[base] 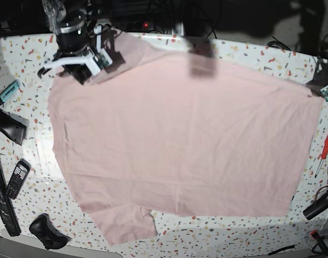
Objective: Fold the T-shirt properly
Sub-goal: 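Lift the shirt edges with both grippers and fold them inward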
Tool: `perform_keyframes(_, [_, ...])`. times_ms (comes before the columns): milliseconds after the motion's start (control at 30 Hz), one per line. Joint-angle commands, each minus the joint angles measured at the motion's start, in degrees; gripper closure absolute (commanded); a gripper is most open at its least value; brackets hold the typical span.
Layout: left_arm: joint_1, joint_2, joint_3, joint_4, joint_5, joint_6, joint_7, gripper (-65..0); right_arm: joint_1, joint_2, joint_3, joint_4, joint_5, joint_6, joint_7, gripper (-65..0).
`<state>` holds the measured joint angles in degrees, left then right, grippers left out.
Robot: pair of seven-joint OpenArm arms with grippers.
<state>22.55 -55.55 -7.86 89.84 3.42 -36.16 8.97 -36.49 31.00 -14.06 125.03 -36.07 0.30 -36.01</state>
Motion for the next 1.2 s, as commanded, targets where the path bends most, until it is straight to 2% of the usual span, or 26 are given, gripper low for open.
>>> perform_keyframes(0, [-1.05,-1.33,-0.83,0.50,-0.07,1.31,-0.26,0.0,0.81,-0.22,0.24,1.01,-1.16,-0.28,0.96,0.0])
perform_keyframes(167, [-3.87,-0.68,-0.83,0.46,-1.53,1.75,-0.24,0.0,3.85,-2.95,0.24,0.98,-1.14,-0.22,1.49,0.0])
perform_keyframes(333, [-7.63,0.94,-0.83,-1.38,-1.57,2.64,-0.68,0.0,5.90,-3.06,0.74,0.96,1.27,-0.22,1.64,0.0])
perform_keyframes(567, [-10.60,1.42,-0.79,-8.48,-1.51,2.56,-10.58,0.0,6.01,-3.74,6.71,0.96,8.31,0.02,4.09,0.0])
perform_keyframes(633, [-11.28,1.51,-0.76,-9.88,-1.51,2.54,-13.14,0.0,6.03,-3.72,7.37,0.94,10.14,1.27,4.33,0.0])
perform_keyframes(767, [-13.97,3.23,-0.66,-11.89,-1.51,2.51,-13.57,0.0,6.67,-3.74,7.37,0.48,10.82,1.42,4.66,0.0])
perform_keyframes(933, [-15.93,6.27,-0.66,-13.46,-1.31,2.14,-14.88,0.0,9.46,-3.91,7.34,-5.70,11.28,1.40,4.70,0.0])
perform_keyframes(1167, [-17.51,6.34,-0.24,-14.56,-1.36,2.10,-17.46,0.0,15.76,-3.91,7.34,-16.06,13.51,1.38,4.74,0.0])
